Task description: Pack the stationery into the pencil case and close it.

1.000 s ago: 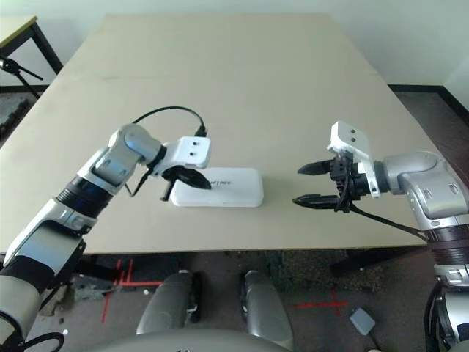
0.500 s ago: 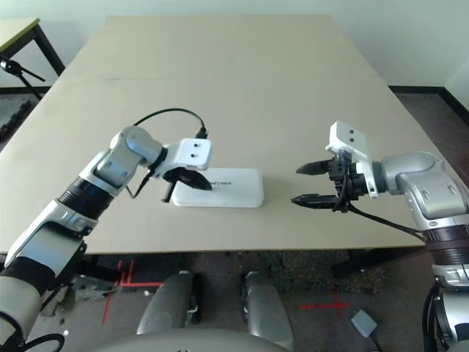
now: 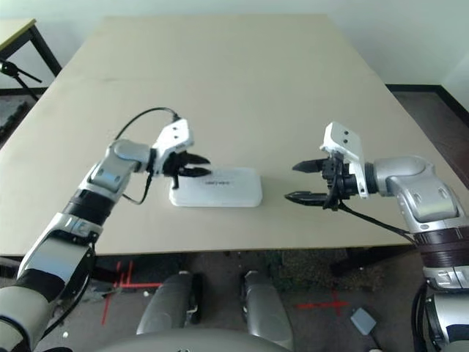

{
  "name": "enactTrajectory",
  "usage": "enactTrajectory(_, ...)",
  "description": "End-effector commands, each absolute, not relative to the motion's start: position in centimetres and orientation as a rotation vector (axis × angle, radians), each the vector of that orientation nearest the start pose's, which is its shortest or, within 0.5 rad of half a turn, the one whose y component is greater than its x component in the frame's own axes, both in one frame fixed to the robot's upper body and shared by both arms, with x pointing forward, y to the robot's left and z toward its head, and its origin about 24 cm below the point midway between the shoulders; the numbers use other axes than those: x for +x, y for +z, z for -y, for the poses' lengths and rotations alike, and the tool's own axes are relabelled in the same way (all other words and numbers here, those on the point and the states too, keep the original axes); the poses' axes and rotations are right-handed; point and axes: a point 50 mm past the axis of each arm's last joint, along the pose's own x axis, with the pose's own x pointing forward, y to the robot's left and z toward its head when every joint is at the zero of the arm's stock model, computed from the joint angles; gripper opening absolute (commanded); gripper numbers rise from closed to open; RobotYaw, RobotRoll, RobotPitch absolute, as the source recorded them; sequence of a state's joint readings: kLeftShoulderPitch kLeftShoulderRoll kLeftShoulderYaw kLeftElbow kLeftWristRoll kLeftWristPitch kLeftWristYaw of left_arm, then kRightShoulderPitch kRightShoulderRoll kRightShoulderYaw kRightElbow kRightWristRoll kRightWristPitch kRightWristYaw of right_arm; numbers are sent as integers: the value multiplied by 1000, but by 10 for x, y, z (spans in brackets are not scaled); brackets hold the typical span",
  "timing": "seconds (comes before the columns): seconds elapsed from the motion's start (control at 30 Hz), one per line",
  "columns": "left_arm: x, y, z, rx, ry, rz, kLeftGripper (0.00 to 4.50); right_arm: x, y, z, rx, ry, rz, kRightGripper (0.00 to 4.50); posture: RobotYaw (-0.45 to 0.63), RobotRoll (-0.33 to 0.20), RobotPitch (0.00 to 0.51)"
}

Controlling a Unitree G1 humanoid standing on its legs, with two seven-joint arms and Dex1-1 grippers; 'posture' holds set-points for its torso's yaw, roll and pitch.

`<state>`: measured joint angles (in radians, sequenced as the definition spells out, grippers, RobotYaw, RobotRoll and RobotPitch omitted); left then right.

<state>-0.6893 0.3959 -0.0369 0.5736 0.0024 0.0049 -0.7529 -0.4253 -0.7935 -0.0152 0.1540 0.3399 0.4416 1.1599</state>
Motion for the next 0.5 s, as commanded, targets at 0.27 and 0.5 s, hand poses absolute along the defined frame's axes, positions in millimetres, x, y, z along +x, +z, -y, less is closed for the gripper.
enactTrajectory(0.27, 343, 136, -258, 124, 81, 251, 4468, 338, 135, 287, -233, 341, -143, 4500, 194, 0, 98)
enactTrajectory(0.5, 321, 111, -283, 65, 270, 182, 4468, 344, 119, 308, -169, -9, -66, 4500, 183, 0, 101)
